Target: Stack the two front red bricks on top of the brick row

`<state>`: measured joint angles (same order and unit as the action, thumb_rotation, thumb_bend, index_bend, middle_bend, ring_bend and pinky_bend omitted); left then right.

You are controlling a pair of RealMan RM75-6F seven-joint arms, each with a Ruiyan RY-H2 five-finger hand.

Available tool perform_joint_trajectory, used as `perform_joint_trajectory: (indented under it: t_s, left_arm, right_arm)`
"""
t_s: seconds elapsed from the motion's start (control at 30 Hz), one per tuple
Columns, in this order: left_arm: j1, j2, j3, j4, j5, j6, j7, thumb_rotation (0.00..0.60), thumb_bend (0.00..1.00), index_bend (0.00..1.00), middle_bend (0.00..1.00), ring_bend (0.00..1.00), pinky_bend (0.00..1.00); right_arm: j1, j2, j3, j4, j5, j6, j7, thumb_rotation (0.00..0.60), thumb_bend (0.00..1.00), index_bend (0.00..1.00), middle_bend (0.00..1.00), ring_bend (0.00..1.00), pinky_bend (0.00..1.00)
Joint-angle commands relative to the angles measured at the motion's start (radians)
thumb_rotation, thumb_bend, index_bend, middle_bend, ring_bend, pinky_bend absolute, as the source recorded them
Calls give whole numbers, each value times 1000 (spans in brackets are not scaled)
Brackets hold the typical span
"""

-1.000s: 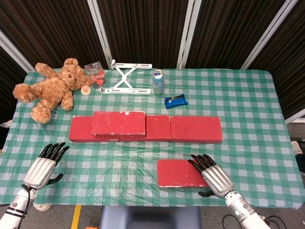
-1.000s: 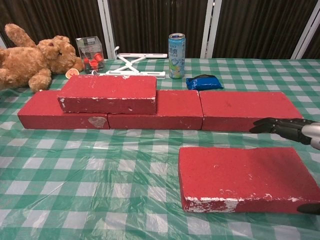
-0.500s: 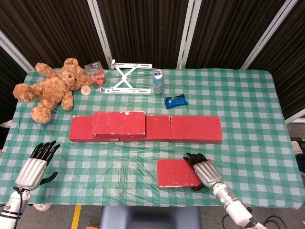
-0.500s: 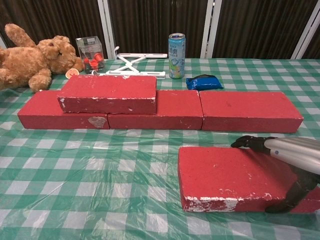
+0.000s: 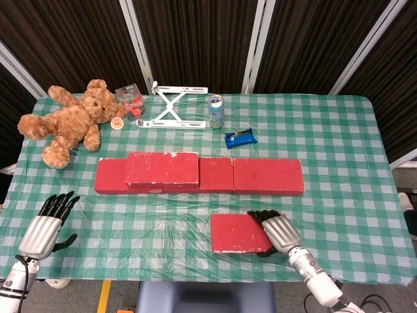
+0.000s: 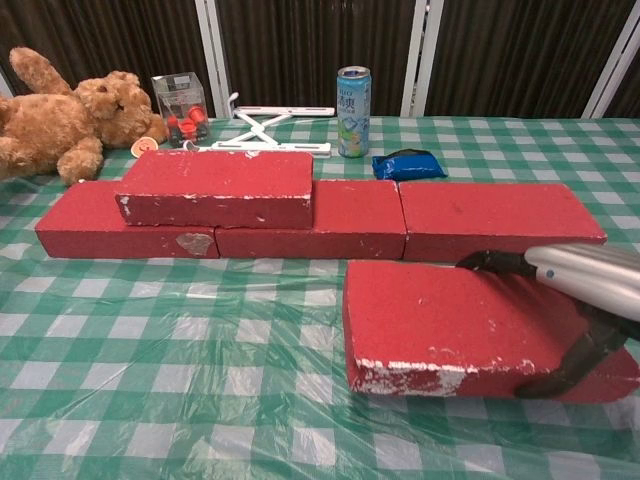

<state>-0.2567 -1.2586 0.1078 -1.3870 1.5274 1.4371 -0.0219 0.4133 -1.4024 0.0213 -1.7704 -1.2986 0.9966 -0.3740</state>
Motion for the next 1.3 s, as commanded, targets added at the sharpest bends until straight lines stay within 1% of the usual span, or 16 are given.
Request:
perform_joint_trajectory:
  t_s: [0.03, 0.07, 0.17, 0.23, 0.3, 0.33, 0.43, 0.53, 0.7, 0.83, 0.93, 1.13, 1.3]
  left_arm:
    - [4, -1, -6, -1, 0, -4, 7, 600, 264, 0, 0, 0, 58]
    - [6, -1, -9, -2, -1, -6, 10, 600, 265, 0, 0, 0, 58]
    - [10, -4, -18, -4, -7, -13, 25, 600, 264, 0, 0, 0, 58]
    - [13, -9, -27, -4, -12, -15, 42, 600, 263, 0, 0, 0, 58]
    - [16, -13, -34, -4, -14, -15, 55, 600, 264, 0, 0, 0, 58]
    - [17, -16, -38, -4, -15, -14, 63, 600, 264, 0, 0, 0, 58]
    - [21, -25, -50, -2, -22, -16, 81, 600, 264, 0, 0, 0, 58]
    - [21, -33, -60, 2, -31, -28, 97, 600, 266, 0, 0, 0, 58]
    - [20, -46, -74, 10, -44, -46, 120, 600, 264, 0, 0, 0, 58]
    - [20, -53, -83, 14, -53, -57, 131, 600, 265, 0, 0, 0, 58]
    - [19, -59, -89, 18, -56, -65, 138, 600, 265, 0, 0, 0, 58]
    - [19, -63, -98, 24, -62, -77, 142, 600, 265, 0, 0, 0, 58]
    - [20, -62, -103, 26, -62, -82, 137, 600, 264, 0, 0, 0, 58]
  right_arm:
    - [6, 46, 30, -21, -65, 45, 70, 600, 130, 623, 419, 299, 377]
    - [13, 61, 43, -25, -71, 47, 86, 600, 132, 624, 420, 300, 377]
    - [56, 107, 104, -21, -68, 29, 131, 600, 133, 620, 420, 300, 377]
    - [101, 137, 158, -3, -42, -8, 166, 600, 133, 618, 421, 300, 377]
    - [145, 160, 200, 26, -15, -53, 187, 600, 133, 613, 421, 300, 375]
    - [172, 173, 226, 51, 4, -83, 207, 600, 134, 609, 421, 300, 371]
    - [237, 194, 271, 130, 44, -161, 254, 600, 134, 605, 421, 300, 359]
    - [291, 203, 291, 220, 69, -246, 319, 600, 136, 603, 420, 300, 344]
    - [345, 181, 277, 367, 52, -332, 407, 600, 139, 599, 420, 300, 340]
    - [371, 143, 256, 452, 17, -374, 497, 600, 144, 595, 420, 300, 339]
    - [392, 107, 235, 509, -18, -395, 542, 600, 145, 589, 420, 300, 338]
    - [427, 46, 194, 589, -67, -413, 583, 600, 146, 585, 420, 300, 336]
    - [444, 15, 178, 622, -70, -420, 595, 600, 146, 576, 420, 300, 330]
